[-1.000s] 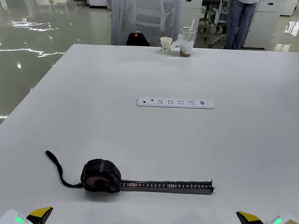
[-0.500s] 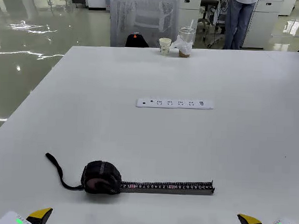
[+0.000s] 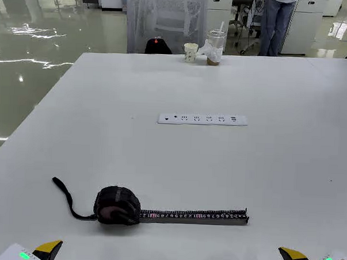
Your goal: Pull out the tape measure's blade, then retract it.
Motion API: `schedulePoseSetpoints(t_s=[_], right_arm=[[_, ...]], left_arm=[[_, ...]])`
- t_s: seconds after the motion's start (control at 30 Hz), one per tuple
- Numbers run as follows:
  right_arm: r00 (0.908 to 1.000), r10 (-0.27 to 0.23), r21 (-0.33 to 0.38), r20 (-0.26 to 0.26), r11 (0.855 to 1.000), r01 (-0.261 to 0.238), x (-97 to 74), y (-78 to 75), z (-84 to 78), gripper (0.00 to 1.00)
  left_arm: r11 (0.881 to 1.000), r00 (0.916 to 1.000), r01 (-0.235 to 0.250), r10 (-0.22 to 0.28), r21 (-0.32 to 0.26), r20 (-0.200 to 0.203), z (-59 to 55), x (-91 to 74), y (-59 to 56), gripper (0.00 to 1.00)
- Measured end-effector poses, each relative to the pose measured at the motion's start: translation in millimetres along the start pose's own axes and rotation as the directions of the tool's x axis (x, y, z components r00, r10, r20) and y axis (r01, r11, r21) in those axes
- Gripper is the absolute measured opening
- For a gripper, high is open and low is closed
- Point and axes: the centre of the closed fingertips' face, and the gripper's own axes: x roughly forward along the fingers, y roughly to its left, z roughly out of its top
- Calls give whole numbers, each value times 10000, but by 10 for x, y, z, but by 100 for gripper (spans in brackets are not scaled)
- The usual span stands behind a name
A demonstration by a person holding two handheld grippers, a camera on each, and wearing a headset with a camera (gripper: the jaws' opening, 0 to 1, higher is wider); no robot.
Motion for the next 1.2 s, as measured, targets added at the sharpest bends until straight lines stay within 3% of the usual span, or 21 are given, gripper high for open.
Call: schedulePoseSetpoints(t_s=[0.33, 0.53, 0.87, 1.2], right_arm=[[9999, 162, -278, 46, 9995, -161, -7, -20, 8, 99], [9985, 547, -802, -59, 9953, -550, -11, -22, 14, 99], [9915, 1298, -1091, -98, 9855, -1301, 28, -23, 110, 99], [9839, 1746, -1472, -368, 9729, -1782, 81, -89, 156, 99]], left_arm=[[9997, 10000, 47, -46, -226, 45, 25, 21, 2, 99], [9997, 10000, 8, -7, -258, 13, 62, 61, 15, 99], [9987, 9997, -241, 244, -446, 71, 128, 137, 106, 99], [9976, 9990, -436, 441, -532, 85, 206, 252, 182, 99]])
